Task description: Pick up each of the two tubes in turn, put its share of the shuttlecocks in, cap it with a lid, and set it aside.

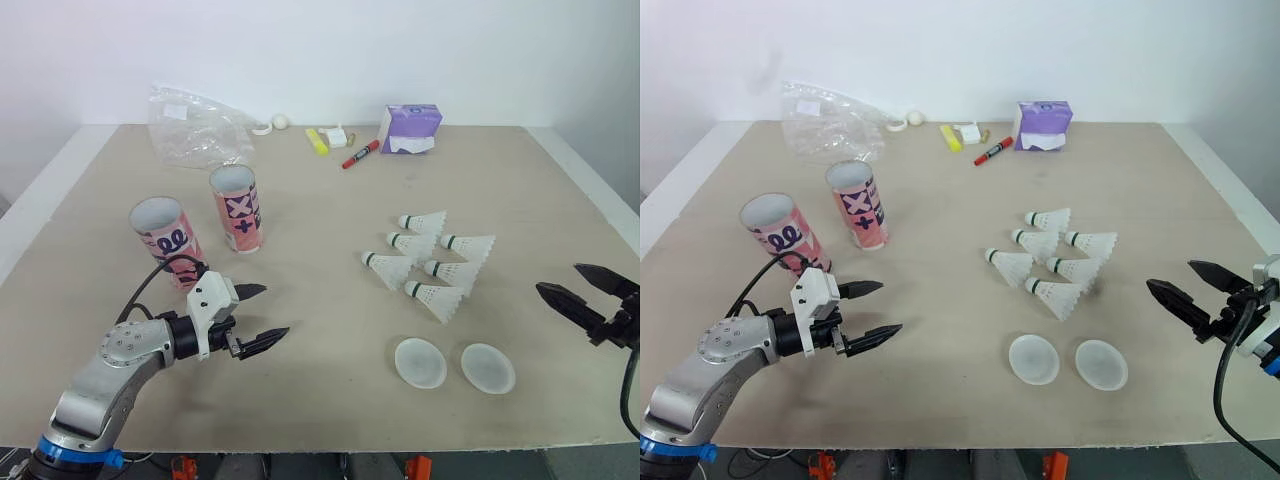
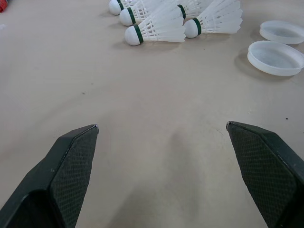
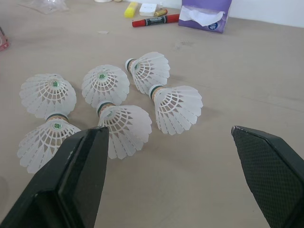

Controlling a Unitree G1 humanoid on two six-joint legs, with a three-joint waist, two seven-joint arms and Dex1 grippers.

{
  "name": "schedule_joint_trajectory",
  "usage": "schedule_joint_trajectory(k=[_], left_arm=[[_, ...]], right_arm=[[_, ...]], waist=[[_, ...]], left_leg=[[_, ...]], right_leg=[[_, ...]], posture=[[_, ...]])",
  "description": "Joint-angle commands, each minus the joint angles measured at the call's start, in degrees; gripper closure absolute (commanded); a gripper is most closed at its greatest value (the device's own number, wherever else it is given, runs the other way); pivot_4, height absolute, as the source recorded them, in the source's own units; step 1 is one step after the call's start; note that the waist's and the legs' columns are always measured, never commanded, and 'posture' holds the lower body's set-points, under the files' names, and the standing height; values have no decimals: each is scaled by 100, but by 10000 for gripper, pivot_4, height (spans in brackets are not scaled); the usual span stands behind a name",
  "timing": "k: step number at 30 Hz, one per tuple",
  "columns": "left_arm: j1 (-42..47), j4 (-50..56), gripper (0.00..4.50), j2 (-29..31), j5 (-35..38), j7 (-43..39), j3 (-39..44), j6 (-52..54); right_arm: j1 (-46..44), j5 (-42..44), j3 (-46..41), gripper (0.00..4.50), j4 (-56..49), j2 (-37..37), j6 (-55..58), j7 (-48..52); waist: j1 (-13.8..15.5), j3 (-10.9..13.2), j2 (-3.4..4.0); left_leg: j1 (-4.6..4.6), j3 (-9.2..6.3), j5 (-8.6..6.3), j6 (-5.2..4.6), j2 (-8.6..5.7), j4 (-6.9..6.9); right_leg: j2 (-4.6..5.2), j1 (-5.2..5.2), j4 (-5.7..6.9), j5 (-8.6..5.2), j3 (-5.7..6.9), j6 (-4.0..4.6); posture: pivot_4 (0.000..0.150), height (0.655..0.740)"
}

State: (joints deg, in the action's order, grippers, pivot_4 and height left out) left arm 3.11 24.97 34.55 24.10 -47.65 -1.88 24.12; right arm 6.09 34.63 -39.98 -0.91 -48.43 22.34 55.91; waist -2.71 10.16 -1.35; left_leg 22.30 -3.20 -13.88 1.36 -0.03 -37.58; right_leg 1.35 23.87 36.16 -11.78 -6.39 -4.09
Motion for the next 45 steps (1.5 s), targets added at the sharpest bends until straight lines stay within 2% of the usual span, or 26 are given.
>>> schedule_joint_trajectory(k=[1, 19, 23, 28, 34, 38, 42, 45], left_arm=[[104, 114, 0, -1, 80, -14, 42, -46], [185, -34, 0, -57, 131, -226, 20, -208], [186, -40, 0, -44, 57, -199, 29, -286], [57, 60, 0, -97, 43, 141, 216, -228], [-424, 478, 0, -513, 67, 1115, 625, 21], [-1031, 881, 0, -892, -336, 1887, 742, -114], [-1527, 1136, 0, -1355, -716, 2667, 926, -233], [-1615, 1151, 0, -1628, -816, 3160, 1123, -77]], right_arm=[[-54, 20, -59, 782, -155, -111, -43, -9], [-114, 92, -52, 782, -12, -169, 135, 61], [-124, -88, -14, 782, -6, -152, -137, 74], [-413, 19, 298, 782, -505, -99, -137, 11], [-1453, 547, 1550, 782, -1668, 177, 477, -242], [-2005, 717, 2734, 782, -2264, 626, 789, -239], [-2452, 473, 3605, 782, -2124, 1074, 679, -48], [-2688, 222, 3873, 782, -1796, 1201, 462, 80]], waist=[[0, 0, 0], [0, -1, 1], [1, -1, 1], [-19, -2, 6], [-62, -3, 8], [-20, 1, -1], [21, 3, -5], [54, 6, -12]], left_leg=[[0, 0, 0, 0, 0, 0], [0, 0, 0, 0, 0, 0], [0, 0, 0, 0, 0, 0], [-2, 1, 0, 0, 0, 0], [-9, 2, 1, -1, 11, 0], [-4, -5, 1, -1, 12, 0], [7, -5, 0, 1, 8, 0], [12, -12, 0, 1, -1, -5]], right_leg=[[0, 0, 0, 0, 0, 0], [0, -1, 0, 0, 0, 0], [0, 0, 0, 0, 0, 0], [0, 0, 0, 2, 0, -1], [-7, -1, 3, 11, 0, 3], [-11, 0, 2, 11, 2, 2], [-3, 4, -1, 16, 2, -16], [3, 3, -5, 9, 5, -9]], posture=[[1500, 7400], [1500, 7400], [1500, 7400], [1500, 7400], [1500, 7400], [1500, 7400], [1500, 7400], [1500, 7400]])
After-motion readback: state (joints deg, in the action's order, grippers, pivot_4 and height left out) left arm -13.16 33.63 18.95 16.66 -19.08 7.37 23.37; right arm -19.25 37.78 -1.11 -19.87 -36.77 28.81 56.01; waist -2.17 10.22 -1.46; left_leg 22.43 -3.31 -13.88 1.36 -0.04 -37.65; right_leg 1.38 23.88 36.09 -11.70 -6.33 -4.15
